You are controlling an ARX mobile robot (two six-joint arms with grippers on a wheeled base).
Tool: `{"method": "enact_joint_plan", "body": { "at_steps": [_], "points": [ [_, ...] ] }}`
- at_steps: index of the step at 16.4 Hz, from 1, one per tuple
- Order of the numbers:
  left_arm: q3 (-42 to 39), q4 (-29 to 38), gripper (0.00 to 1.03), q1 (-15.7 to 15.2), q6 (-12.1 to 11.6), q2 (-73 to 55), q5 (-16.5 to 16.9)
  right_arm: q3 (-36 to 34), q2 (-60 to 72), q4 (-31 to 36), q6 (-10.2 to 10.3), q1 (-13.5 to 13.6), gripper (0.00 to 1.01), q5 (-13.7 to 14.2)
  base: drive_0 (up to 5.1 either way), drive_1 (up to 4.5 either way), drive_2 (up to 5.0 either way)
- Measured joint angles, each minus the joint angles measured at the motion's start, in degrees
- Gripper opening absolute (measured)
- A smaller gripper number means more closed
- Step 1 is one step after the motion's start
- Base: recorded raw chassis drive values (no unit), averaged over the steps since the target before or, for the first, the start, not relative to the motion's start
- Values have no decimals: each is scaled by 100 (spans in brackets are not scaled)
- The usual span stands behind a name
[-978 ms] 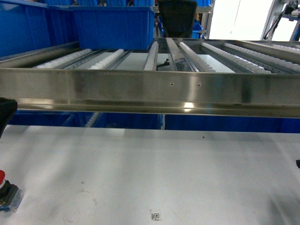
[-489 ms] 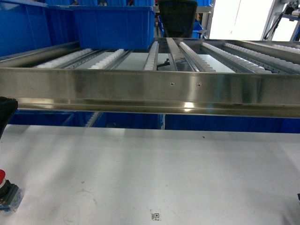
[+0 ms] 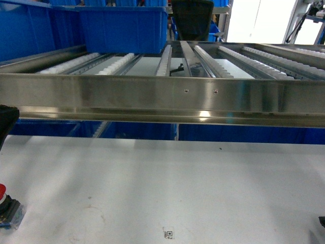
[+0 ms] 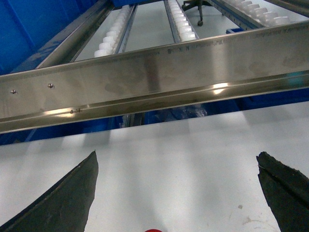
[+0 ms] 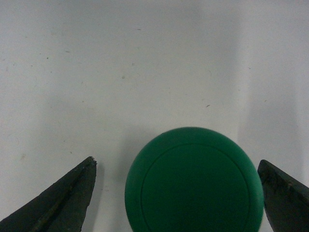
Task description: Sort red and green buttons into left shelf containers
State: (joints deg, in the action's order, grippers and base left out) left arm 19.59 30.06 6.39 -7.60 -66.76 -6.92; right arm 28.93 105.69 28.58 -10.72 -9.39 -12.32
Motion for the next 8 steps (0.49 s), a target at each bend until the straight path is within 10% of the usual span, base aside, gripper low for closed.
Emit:
{"method": "enact_joint_plan", "body": {
  "at_steps": [8],
  "points": [
    [0,0,98,0,0,0,-2,341,313,61,68,-127,91,26,0,0,0]
  ]
}}
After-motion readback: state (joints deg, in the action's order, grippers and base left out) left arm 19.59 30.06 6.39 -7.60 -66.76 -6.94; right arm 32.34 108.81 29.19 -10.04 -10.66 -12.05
